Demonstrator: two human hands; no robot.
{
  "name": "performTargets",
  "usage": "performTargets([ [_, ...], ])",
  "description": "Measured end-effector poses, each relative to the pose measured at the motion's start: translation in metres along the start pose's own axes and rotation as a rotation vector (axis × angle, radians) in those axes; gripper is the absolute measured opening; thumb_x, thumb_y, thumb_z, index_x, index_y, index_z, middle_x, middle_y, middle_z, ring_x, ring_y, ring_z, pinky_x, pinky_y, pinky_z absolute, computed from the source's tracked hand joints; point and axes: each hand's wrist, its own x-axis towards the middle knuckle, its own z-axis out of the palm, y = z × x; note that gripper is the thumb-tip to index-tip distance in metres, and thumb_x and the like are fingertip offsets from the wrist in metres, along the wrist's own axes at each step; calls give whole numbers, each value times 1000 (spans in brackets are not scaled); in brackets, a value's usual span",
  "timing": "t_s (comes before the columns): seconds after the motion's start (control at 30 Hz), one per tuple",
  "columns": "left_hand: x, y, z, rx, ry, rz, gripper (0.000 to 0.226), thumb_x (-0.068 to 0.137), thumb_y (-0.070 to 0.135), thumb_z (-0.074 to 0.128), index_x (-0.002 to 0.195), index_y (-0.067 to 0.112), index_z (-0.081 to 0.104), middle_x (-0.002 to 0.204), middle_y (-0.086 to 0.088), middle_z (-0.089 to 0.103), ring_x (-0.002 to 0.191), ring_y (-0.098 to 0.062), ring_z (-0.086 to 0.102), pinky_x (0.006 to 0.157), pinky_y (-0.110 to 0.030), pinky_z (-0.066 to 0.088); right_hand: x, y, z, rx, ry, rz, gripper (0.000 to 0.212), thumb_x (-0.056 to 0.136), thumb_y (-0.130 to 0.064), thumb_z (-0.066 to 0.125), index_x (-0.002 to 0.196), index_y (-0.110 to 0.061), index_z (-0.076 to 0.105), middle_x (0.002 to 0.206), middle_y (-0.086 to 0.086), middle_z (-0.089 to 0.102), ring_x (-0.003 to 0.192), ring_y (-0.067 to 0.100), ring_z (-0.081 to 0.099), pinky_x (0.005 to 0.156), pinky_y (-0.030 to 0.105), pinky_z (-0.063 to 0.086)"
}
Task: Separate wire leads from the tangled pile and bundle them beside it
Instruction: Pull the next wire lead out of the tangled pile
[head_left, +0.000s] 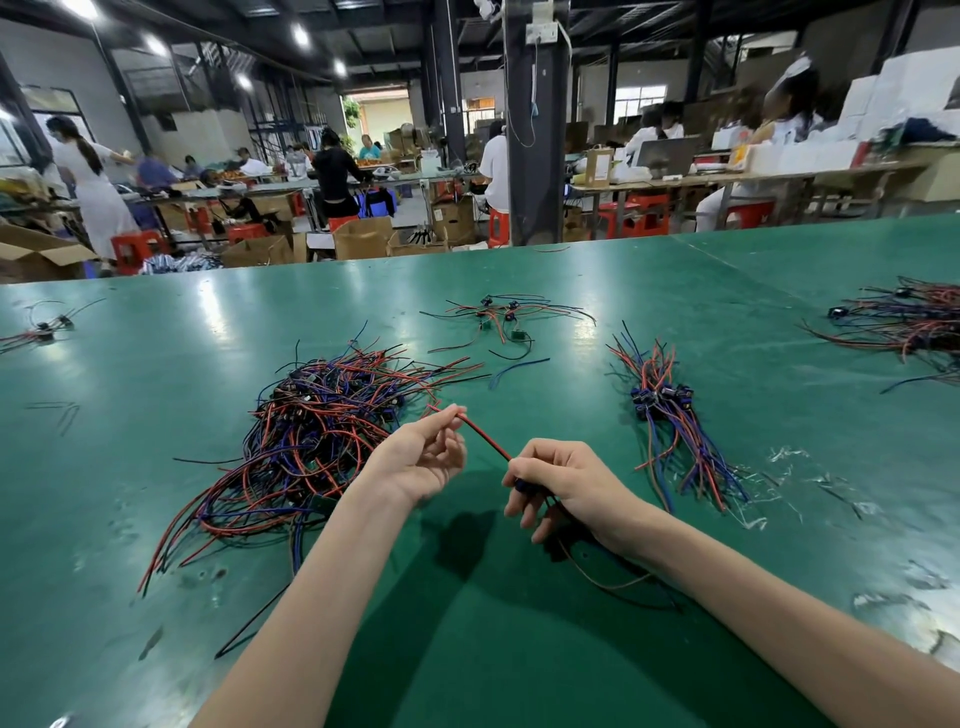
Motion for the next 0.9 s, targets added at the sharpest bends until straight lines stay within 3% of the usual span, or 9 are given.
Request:
performTargets([
  [0.27,2,11,-8,-104,62,4,28,89,5,60,64,-6,66,49,-5,58,33,-6,46,37,-13,41,0,3,-1,-24,-21,-1,17,93,-10,54,77,-6,58,64,13,66,48,17,57,41,24,48],
  [0.6,2,16,-11,-150,83,48,39,89,4,59,53,-7,66,51,-6,57,36,-8,46,40,-14,43,-1,5,-1,-7,-43,26,19,94,-13,54,77,-6,58,66,15,66,48,19,56,41,23,46],
  [0.77,-1,14,-8,-180,62,50,24,92,6,55,72,-5,63,51,-5,55,37,-8,45,40,-15,43,-3,3,0,15,-62,42,18,94,-13,55,78,-6,58,67,16,65,47,19,55,41,22,44],
  [0.9,0,14,-8,-168,38,65,23,95,8,52,77,-2,61,48,-2,52,35,-6,43,40,-13,41,-5,2,-1,20,-79,44,18,94,-13,55,76,-6,58,66,15,64,47,19,55,42,22,44],
])
